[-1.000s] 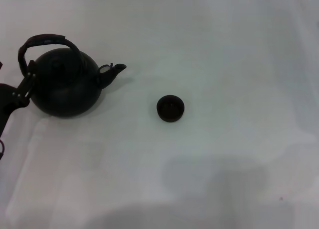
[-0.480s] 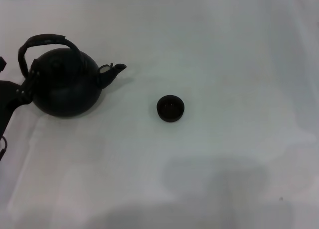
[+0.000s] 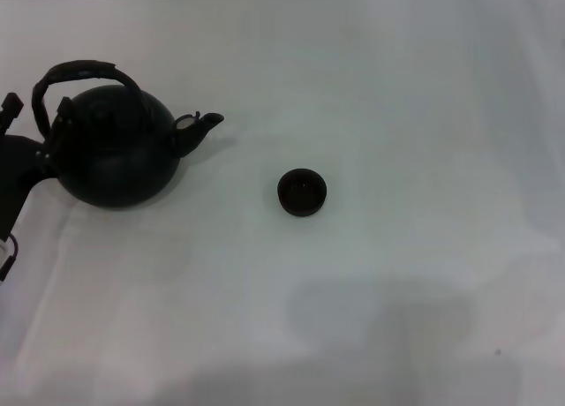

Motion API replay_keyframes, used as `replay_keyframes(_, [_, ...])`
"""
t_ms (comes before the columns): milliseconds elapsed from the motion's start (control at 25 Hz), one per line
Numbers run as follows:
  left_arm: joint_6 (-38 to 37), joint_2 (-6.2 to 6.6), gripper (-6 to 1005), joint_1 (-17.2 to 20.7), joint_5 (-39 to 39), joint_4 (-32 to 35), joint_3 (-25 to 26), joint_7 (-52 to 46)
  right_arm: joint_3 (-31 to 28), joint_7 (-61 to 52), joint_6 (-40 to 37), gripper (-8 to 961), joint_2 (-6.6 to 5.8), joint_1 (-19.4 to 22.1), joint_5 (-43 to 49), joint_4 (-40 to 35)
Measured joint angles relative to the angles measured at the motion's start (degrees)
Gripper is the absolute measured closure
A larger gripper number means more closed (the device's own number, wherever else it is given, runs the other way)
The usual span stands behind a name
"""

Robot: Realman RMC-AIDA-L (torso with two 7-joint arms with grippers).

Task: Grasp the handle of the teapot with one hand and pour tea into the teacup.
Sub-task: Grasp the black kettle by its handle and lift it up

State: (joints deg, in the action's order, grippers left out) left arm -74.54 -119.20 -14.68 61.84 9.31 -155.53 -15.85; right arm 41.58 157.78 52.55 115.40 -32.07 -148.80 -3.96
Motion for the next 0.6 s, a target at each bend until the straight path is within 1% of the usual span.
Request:
replay_keyframes(320, [1.79,0.12,288,-0.14,-0.23,0.02,-0.14,0.10,0.00,-0.02,-0.08,109,0.00,-0.01,0.09,0.00])
replay_keyframes(600, [1.88,0.11,700,-0.67,-0.30,-0.56,-0.23,0.12,-0.01,-0.02,-0.09,108,0.00,-0.01,0.18,0.00])
